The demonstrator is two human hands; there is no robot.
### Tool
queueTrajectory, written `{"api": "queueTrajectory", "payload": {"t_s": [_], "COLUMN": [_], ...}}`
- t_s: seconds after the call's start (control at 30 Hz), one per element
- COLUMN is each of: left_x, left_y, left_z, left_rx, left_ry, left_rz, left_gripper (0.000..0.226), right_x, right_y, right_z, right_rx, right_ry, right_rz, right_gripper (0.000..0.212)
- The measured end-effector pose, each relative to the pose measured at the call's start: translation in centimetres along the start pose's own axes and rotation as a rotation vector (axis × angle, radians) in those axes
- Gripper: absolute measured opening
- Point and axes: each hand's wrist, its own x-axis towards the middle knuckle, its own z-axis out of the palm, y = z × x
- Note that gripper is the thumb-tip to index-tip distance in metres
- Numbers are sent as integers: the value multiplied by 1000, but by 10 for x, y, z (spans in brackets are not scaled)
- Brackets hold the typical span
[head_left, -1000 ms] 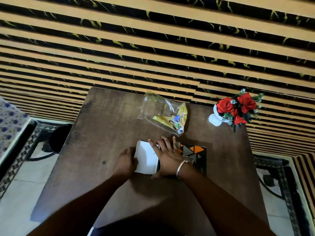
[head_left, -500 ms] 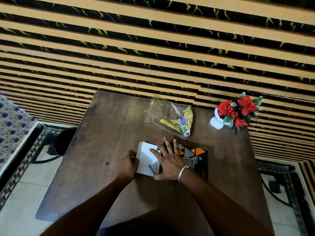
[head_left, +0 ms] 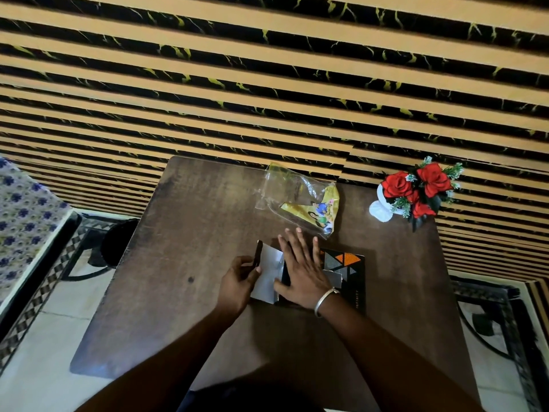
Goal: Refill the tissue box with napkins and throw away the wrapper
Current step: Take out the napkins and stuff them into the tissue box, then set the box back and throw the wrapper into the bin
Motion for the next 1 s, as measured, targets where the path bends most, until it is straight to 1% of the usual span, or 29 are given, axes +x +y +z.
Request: {"api": "queueTrajectory", "payload": {"t_s": [0.07,0.13,0.23,0.33,0.43,0.53,0.7,0.8,0.87,0.93,1.0], "left_x": [-4,-6,-8,-11,-9,-13,-16,-6,2,13,28], "left_y": [6,10,13,19,17,17,22,20,26,35,40], "left_z": [7,14,24,30,36,40,40,35,31,28,25], "left_rx": [-82,-144,-234,-224,-164,-117,-148,-95,-67,-74,-114], "left_ry": [-16,-30,-37,-35,-46,-99,-124,-135,-64,20,68], "left_rz": [-22,-20,-46,-27,-11,-3,-34,-13,12,23,12], "left_gripper": [33,26,26,19,13,18,26,32,28,16,11], "right_x": [-5,-9,-11,-8,-8,-9,-6,-8,-8,-4,5], "right_y": [5,7,8,11,14,12,13,12,13,18,28], "right_z": [3,4,2,-2,0,2,2,0,-6,-14,-19], "right_rx": [2,14,28,54,42,17,22,49,138,234,307], "right_ry": [-30,-57,-110,-145,-152,-153,-165,-157,-113,-4,110], "right_rz": [30,30,14,1,-3,-1,3,-2,29,111,261], "right_gripper": [101,104,116,130,138,140,141,138,128,112,99]}}
